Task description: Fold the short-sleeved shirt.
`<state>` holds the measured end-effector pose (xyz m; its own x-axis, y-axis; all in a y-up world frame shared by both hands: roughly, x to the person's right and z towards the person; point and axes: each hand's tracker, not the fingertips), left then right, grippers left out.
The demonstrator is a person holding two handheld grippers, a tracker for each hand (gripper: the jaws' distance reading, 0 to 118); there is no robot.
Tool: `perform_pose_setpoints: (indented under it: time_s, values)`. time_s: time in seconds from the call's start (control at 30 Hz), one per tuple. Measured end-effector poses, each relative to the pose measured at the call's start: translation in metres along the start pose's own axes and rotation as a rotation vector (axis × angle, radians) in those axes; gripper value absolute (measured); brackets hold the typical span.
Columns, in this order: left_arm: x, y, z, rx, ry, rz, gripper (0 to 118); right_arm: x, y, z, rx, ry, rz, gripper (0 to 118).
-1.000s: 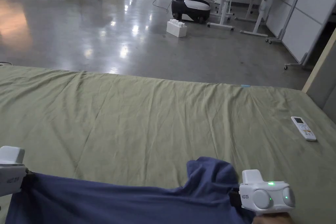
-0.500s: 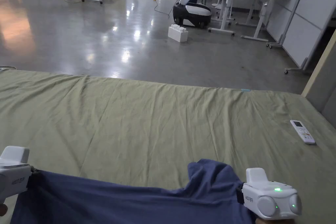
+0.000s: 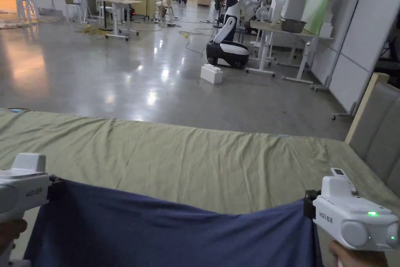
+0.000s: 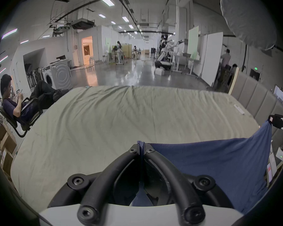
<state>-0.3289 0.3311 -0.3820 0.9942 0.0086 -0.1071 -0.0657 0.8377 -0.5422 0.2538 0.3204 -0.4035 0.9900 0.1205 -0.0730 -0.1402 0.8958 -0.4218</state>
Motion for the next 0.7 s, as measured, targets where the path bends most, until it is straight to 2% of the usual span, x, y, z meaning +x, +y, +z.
perform_pose_setpoints:
  time_s: [0.23, 0.33, 0.4, 0.5, 0.7]
  values:
    - [-0.011, 0.067, 0.060, 0.141, 0.004, 0.039, 4, 0.010, 0.074, 0.053, 0.150, -0.025, 0.010, 3]
    - [-0.011, 0.097, 0.074, 0.183, 0.012, 0.012, 4, 0.010, 0.111, 0.066, 0.237, -0.040, 0.068, 3]
    - [-0.011, 0.119, 0.085, 0.213, 0.021, 0.005, 4, 0.011, 0.132, 0.071, 0.243, -0.042, 0.044, 3]
    - [-0.009, 0.155, 0.092, 0.249, 0.040, -0.003, 4, 0.010, 0.176, 0.078, 0.321, -0.071, 0.094, 3]
    - [-0.007, 0.224, 0.094, 0.312, 0.067, -0.031, 4, 0.007, 0.251, 0.077, 0.387, -0.114, 0.110, 3]
